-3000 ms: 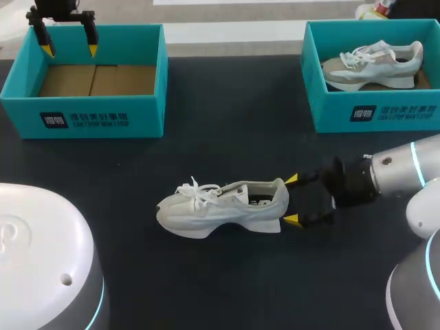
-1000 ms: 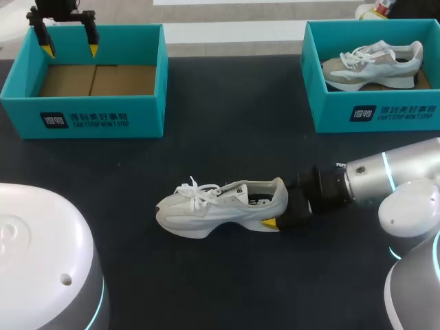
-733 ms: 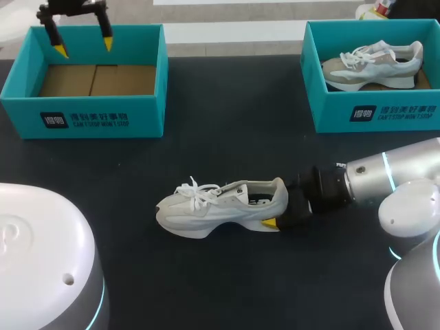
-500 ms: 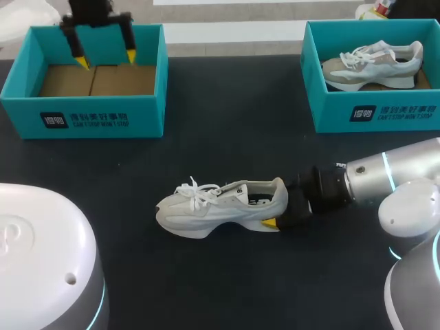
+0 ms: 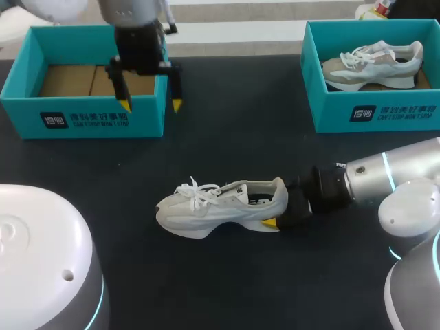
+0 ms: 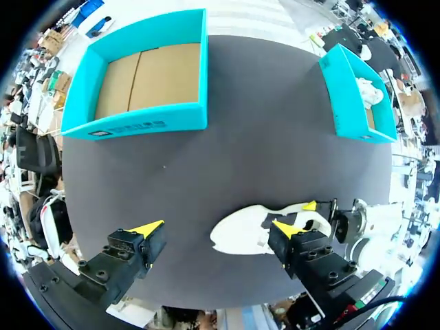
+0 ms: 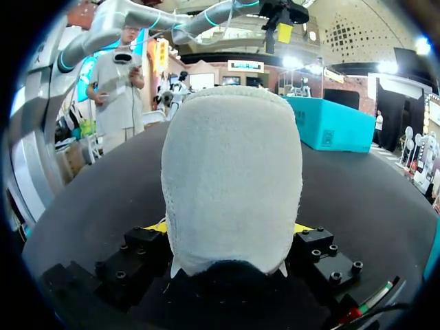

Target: Take the shoe out of the shoebox, open the shoe tongue, remove and reinsert the insole, then place the shoe into the shoebox

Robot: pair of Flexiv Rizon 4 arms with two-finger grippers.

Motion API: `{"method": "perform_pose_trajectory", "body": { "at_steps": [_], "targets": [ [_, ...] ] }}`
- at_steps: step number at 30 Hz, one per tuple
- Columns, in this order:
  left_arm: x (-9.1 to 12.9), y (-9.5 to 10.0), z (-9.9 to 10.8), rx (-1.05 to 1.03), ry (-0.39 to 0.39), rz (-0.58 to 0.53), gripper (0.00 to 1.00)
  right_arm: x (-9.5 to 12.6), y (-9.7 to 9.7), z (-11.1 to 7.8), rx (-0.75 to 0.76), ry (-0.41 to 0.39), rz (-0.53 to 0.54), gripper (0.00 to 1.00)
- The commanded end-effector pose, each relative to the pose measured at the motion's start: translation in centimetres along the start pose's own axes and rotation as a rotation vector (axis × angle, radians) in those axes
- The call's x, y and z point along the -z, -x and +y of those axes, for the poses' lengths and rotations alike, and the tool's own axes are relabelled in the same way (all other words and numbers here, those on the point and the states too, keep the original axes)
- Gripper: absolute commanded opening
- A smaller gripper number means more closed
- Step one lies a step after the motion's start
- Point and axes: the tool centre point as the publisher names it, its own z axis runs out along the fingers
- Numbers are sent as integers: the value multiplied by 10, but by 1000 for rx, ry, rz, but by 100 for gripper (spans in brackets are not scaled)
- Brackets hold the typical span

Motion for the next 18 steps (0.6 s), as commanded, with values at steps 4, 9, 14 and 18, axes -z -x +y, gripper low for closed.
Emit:
{"method": "perform_pose_trajectory", "body": {
  "at_steps": [4, 9, 14, 18],
  "targets": [
    [-23, -40, 31, -23, -143, -14, 100, -5, 3, -9, 0, -4, -2, 0],
    [-40, -68, 39, -12, -150, -45, 100, -5, 3, -9, 0, -4, -2, 0],
    [-62, -99, 48, -11, -143, -68, 100, -5, 3, -9, 0, -4, -2, 0],
    [-75, -115, 55, -11, -121, -74, 100, -5, 3, -9, 0, -4, -2, 0]
  ]
}}
